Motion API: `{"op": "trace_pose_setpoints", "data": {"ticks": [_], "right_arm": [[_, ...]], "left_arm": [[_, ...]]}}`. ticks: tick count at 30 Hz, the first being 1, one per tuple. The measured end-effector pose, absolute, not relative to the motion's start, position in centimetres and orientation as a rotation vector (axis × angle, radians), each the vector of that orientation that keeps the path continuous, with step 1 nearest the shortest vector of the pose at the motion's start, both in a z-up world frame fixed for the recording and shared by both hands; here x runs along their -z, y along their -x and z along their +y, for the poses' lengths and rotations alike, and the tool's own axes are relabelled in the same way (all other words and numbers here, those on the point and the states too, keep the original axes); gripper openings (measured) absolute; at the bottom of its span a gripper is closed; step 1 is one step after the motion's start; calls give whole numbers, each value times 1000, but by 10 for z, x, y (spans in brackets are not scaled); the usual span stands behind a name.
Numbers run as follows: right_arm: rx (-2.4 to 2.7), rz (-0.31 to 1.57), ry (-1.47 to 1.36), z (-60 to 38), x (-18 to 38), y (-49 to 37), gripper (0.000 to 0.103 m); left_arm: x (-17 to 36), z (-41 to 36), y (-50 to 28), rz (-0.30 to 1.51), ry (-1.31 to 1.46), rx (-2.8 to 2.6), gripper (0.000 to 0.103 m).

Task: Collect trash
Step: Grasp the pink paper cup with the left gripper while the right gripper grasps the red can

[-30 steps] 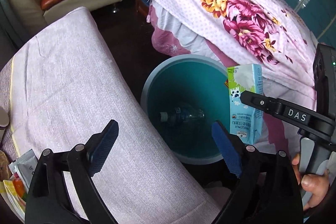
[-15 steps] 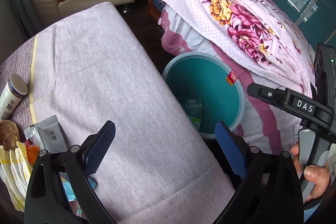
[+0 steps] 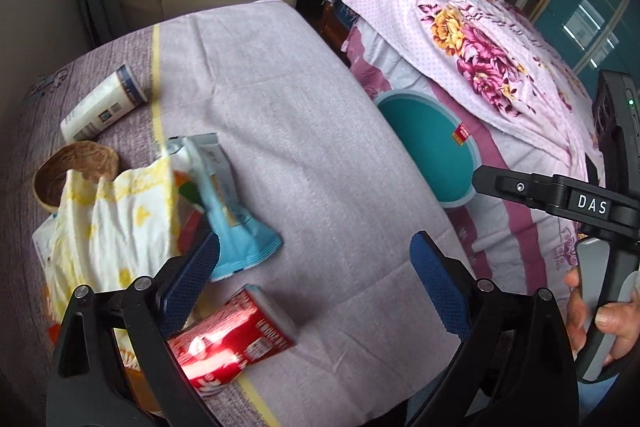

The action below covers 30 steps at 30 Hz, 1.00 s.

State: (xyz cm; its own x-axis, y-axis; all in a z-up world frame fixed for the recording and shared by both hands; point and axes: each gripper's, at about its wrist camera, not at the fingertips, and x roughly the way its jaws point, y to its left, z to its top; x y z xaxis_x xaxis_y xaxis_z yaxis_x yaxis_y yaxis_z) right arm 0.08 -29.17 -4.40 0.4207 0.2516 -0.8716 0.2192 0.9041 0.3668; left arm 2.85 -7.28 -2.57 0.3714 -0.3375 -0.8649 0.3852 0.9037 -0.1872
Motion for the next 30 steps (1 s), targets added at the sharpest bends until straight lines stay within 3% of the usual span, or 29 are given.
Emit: {"op": "trace_pose_setpoints", "data": {"ticks": [18, 30], "right_arm": [[-249, 1417, -397, -131, 63, 22, 82], [-160, 1488, -604, -91, 92, 2, 82]], "left_arm": [[48, 75, 44, 1122, -57, 377, 96], [79, 110, 57, 1172, 6, 440, 96]]}}
